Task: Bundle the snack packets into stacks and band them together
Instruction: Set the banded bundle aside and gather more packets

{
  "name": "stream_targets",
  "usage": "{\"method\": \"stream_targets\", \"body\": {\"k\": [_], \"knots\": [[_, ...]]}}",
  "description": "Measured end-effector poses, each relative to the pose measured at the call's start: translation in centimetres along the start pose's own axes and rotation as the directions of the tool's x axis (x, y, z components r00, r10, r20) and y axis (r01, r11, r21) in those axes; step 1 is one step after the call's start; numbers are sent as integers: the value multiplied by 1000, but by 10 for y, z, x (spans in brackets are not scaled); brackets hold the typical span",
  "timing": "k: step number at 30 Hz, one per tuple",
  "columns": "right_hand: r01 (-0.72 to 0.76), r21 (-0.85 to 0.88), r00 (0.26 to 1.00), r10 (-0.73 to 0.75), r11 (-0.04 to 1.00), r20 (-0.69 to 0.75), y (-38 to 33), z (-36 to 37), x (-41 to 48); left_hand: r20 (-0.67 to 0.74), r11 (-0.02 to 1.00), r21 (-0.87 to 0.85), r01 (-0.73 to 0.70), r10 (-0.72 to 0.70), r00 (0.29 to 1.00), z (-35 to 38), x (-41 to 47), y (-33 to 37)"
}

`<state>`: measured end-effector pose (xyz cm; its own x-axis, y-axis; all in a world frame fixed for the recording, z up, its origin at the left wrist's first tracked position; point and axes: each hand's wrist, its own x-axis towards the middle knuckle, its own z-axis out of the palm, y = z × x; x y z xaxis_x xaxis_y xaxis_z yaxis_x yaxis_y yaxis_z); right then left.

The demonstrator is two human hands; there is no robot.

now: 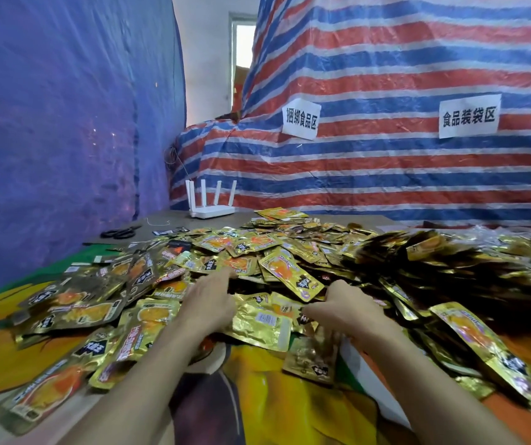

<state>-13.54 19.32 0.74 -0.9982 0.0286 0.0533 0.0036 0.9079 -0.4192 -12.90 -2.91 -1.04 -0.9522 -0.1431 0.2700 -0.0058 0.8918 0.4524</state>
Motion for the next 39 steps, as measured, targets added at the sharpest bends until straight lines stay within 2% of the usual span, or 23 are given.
{"method": "stream_targets", "body": {"k": [3, 6, 11, 15, 17, 19, 21, 23, 24, 26, 28, 29, 30, 33, 36, 38, 39], "knots": [[-59, -125, 998, 60, 990, 5, -3, -2, -4, 295, 992, -46, -115, 124, 947, -5, -4, 10], [-57, -134, 997, 63, 989, 41, -12, 5, -5, 409, 981, 109, -163, 105, 907, -8, -6, 11], [-58, 233, 998, 47, 971, 52, -21, 10, 4, 269, 988, 14, -153, 144, 952, -7, -3, 8], [-55, 535, 998, 35, 843, 47, -21, 5, 7, 178, 986, 3, -166, 163, 970, -11, 0, 3], [-52, 587, 997, 7, 808, 78, -17, 0, 5, 114, 985, -23, -170, 172, 979, -16, 0, 2], [-92, 611, 982, -30, 786, 187, -12, -6, 0, 43, 983, -61, -173, 176, 983, -19, -1, 2], [-135, 645, 965, -48, 752, 258, -6, -11, -2, -46, 965, -193, -177, 171, 984, -20, -2, 3], [-152, 684, 962, -52, 713, 268, -1, -16, -3, -128, 868, -475, -143, 92, 987, -23, -4, 3], [-146, 720, 965, -64, 679, 256, 1, -17, -2, -138, 770, -628, -110, 29, 990, -25, -5, 5], [-122, 827, 978, -77, 549, 196, 1, -18, -1, -70, 459, -888, -37, -55, 996, -28, -6, 8], [-51, 908, 995, -55, 415, 82, -3, -14, 1, 50, 115, -992, 55, -46, 998, -26, -8, 14], [-4, 931, 999, -39, 364, 19, -6, -11, 1, 100, 10, -995, 101, -18, 995, -24, -10, 18], [39, 951, 999, -30, 307, -32, -11, -6, 0, 142, -50, -989, 142, 8, 990, -20, -11, 22], [108, 986, 994, -28, 123, -106, -23, 7, -5, 196, -127, -971, 201, 55, 979, -5, -17, 35], [131, 989, 989, -84, 65, -126, -29, 16, -10, 155, -145, -977, 156, 15, 988, 7, -20, 41], [131, 990, 986, -107, 52, -124, -29, 20, -11, 123, -114, -986, 121, -17, 992, 12, -21, 43], [129, 991, 986, -110, 34, -125, -29, 21, -11, 99, -31, -995, 98, -28, 995, 13, -21, 43]]}}
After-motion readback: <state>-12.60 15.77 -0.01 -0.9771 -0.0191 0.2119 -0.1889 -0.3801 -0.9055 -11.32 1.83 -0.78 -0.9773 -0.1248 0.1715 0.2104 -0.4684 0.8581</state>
